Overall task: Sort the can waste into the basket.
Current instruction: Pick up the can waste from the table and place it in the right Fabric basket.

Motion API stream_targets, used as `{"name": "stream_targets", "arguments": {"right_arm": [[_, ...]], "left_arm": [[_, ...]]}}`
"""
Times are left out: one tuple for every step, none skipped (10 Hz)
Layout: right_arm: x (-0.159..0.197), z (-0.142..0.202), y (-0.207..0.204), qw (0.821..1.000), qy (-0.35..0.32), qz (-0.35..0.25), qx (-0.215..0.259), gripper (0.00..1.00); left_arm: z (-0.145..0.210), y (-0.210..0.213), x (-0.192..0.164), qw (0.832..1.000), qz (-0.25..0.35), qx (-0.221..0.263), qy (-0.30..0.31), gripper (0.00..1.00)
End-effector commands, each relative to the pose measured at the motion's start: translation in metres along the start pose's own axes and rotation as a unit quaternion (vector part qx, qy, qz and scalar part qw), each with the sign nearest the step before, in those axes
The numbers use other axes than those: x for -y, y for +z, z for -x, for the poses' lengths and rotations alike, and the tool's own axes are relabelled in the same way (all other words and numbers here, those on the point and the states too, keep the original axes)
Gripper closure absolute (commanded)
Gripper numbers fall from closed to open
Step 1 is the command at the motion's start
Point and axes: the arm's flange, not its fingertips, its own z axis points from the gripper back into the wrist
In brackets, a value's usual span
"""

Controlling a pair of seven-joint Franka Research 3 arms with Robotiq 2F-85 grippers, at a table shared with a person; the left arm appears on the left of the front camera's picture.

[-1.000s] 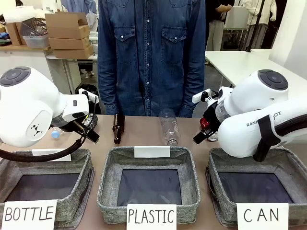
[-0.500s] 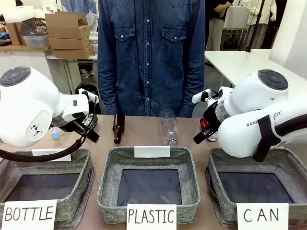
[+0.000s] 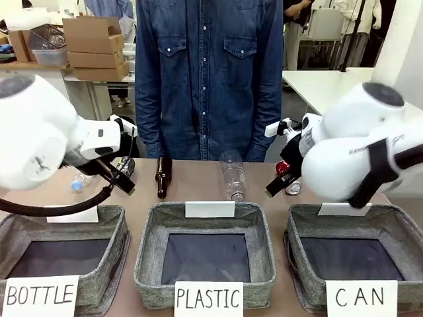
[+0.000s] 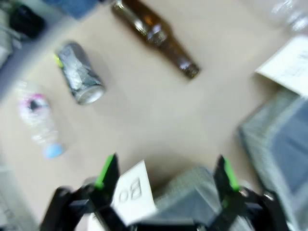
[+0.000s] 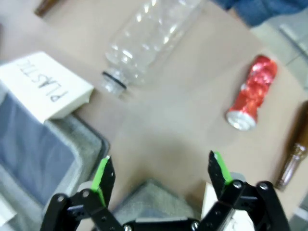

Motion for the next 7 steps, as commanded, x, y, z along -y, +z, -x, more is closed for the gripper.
{"name": "stream_targets", "arguments": {"right_arm": [[0.02, 0.003, 0.113, 1.0, 0.0, 0.003, 0.022, 0.0], [0.013, 0.012, 0.151, 0.997, 0.017, 0.001, 0.072, 0.0], [0.003, 0.024, 0.167, 0.994, 0.045, 0.019, 0.096, 0.0], [0.011, 0.003, 0.108, 0.999, -0.007, 0.003, 0.033, 0.0], [0.011, 0.003, 0.108, 0.999, -0.007, 0.003, 0.033, 0.0], [0.005, 0.016, 0.17, 0.997, 0.009, 0.013, 0.073, 0.0], [0.005, 0.019, 0.168, 0.998, 0.002, -0.014, 0.064, 0.0]], "left_arm": [[0.05, 0.127, 0.027, 0.998, -0.017, 0.046, -0.05, 0.0], [0.067, 0.159, 0.052, 0.987, -0.012, 0.106, -0.117, 0.0], [0.075, 0.166, 0.07, 0.981, -0.011, 0.121, -0.154, 0.0], [0.068, 0.144, 0.071, 0.983, -0.021, 0.11, -0.149, 0.0], [0.004, 0.175, 0.041, 0.99, -0.022, 0.085, -0.108, 0.0], [0.011, 0.204, 0.056, 0.985, -0.024, 0.108, -0.136, 0.0], [0.007, 0.182, 0.052, 0.978, 0.102, 0.104, -0.152, 0.0]]}}
